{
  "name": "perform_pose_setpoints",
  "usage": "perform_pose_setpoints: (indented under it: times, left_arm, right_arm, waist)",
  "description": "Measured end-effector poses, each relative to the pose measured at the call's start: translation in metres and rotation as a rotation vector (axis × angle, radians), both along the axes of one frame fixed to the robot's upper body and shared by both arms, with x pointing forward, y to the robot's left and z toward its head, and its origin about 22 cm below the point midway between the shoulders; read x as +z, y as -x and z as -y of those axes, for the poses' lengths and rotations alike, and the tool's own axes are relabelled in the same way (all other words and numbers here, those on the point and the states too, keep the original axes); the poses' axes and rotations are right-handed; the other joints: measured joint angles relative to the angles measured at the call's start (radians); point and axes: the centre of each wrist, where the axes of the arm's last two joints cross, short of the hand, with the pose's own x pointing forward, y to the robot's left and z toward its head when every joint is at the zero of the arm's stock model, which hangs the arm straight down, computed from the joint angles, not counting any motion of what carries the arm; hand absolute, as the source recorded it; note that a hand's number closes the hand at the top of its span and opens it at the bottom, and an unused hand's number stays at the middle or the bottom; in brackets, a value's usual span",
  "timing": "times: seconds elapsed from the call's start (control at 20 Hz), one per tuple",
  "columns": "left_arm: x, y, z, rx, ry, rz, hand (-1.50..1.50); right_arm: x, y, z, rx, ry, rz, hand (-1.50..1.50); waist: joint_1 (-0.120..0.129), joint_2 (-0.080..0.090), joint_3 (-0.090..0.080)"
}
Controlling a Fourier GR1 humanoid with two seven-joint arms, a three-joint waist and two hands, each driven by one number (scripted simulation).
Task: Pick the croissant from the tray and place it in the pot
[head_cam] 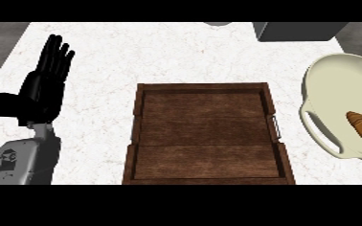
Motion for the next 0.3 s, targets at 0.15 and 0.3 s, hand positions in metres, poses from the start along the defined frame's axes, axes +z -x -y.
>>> perform_pose_setpoints:
  times: [0.15, 0.3]
  left_arm:
    - [-0.002, 0.002, 0.004, 0.002, -0.006, 0.0, 0.0]
    - [-0.007, 0.0, 0.007, 0.004, -0.005, -0.003, 0.0]
  right_arm:
    - [-0.01, 0.03, 0.009, -0.01, 0.0, 0.005, -1.5]
    - [-0.007, 0.051, 0.02, -0.012, 0.003, 0.01, -1.5]
  waist:
    - [0.001, 0.0, 0.0]
    - [0.002, 0.0, 0.0]
